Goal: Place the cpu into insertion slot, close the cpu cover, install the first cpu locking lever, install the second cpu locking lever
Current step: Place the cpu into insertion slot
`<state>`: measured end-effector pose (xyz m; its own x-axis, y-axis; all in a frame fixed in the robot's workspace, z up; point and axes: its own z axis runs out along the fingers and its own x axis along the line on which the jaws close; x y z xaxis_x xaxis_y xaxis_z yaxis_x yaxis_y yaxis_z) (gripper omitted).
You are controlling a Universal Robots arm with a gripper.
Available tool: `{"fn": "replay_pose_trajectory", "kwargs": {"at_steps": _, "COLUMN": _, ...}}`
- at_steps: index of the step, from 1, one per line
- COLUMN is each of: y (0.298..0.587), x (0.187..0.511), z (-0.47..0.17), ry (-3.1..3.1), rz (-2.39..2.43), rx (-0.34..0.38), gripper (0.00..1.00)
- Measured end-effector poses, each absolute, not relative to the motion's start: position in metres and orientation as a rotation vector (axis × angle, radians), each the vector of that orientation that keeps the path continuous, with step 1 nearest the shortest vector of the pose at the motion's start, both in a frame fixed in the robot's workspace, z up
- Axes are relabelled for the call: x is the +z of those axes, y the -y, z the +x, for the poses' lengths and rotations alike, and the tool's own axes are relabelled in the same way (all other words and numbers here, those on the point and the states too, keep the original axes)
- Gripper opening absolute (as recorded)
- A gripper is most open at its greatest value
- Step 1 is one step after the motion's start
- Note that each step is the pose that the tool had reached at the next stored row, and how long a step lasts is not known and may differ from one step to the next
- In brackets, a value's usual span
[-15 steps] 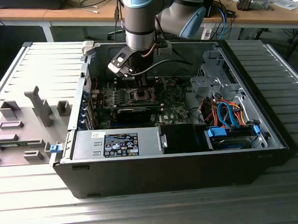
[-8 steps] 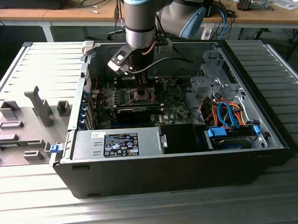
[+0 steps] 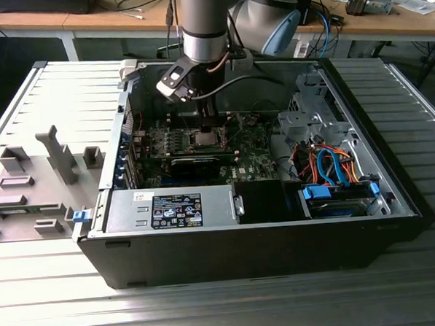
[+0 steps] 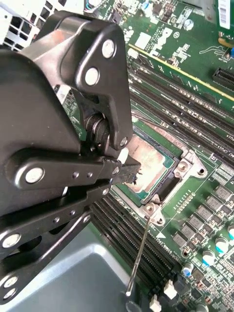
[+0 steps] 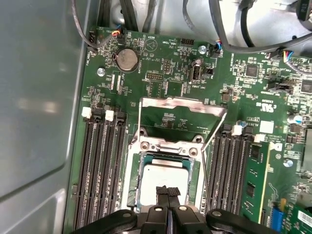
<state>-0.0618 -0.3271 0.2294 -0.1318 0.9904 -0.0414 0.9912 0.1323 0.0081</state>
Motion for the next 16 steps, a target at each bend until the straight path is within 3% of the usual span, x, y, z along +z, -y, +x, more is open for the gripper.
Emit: {"fn": "replay_pose_trajectory", "kwargs": {"at_steps": 16, "y": 0.327, "x": 0.249, "z": -0.062, "ry": -2.336, "rz": 2.045, "rx": -0.033, "gripper": 0.11}}
